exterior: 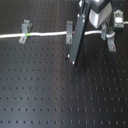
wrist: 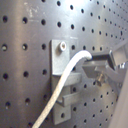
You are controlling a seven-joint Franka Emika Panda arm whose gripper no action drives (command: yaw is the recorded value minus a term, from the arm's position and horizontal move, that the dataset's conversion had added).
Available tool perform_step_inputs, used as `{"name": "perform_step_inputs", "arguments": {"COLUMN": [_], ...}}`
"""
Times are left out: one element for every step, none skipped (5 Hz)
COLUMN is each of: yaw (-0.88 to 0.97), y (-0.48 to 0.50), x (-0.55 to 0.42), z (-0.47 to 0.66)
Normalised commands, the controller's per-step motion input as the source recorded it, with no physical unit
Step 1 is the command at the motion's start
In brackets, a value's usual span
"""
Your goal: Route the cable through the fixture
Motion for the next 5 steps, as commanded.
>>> {"name": "perform_step_inputs", "arguments": {"yaw": [-0.32,-0.74,-0.86,-0.96,-0.98], "y": [-0.199,-0.138,-0.086,-0.026,-0.009], "x": [-0.116,0.001,0.021,0.031,0.012], "z": [-0.75,-0.6,-0.39,-0.2,-0.15]}}
